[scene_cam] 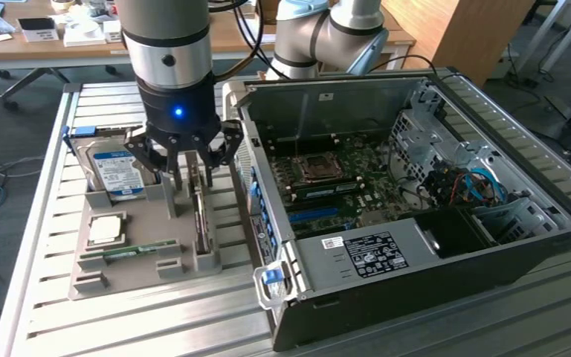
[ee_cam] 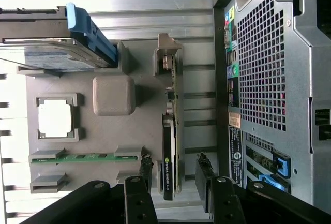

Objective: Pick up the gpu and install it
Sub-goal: 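Pick up the gpu and move the gpu toward the slot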

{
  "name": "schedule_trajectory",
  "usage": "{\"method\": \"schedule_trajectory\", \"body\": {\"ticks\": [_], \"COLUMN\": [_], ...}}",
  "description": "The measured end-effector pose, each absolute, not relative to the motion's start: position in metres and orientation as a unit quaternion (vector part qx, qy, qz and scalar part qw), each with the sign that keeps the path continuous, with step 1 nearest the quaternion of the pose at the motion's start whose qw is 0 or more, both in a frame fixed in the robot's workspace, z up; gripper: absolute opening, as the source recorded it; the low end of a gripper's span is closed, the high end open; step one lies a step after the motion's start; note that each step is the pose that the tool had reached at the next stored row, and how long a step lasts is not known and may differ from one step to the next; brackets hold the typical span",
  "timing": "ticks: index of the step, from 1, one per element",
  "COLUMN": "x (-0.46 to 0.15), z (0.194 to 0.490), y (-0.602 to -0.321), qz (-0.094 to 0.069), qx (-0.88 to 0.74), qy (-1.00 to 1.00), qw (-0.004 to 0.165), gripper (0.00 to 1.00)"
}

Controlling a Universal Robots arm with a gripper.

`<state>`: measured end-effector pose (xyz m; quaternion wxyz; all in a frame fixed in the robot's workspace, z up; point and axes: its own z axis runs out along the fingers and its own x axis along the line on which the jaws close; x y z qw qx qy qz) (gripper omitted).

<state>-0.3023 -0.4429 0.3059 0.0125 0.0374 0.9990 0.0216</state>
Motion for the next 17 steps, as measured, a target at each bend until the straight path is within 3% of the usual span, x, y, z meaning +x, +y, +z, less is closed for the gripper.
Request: {"method": "schedule_trajectory", "body": {"ticks": [17], "x": [-0.3024], "z": [0.2977], "y": [-0.4429], "qz": [0.022], "qx": [0.037], "qy": [0.999], "qw": [0.012], "gripper": [0.47]}}
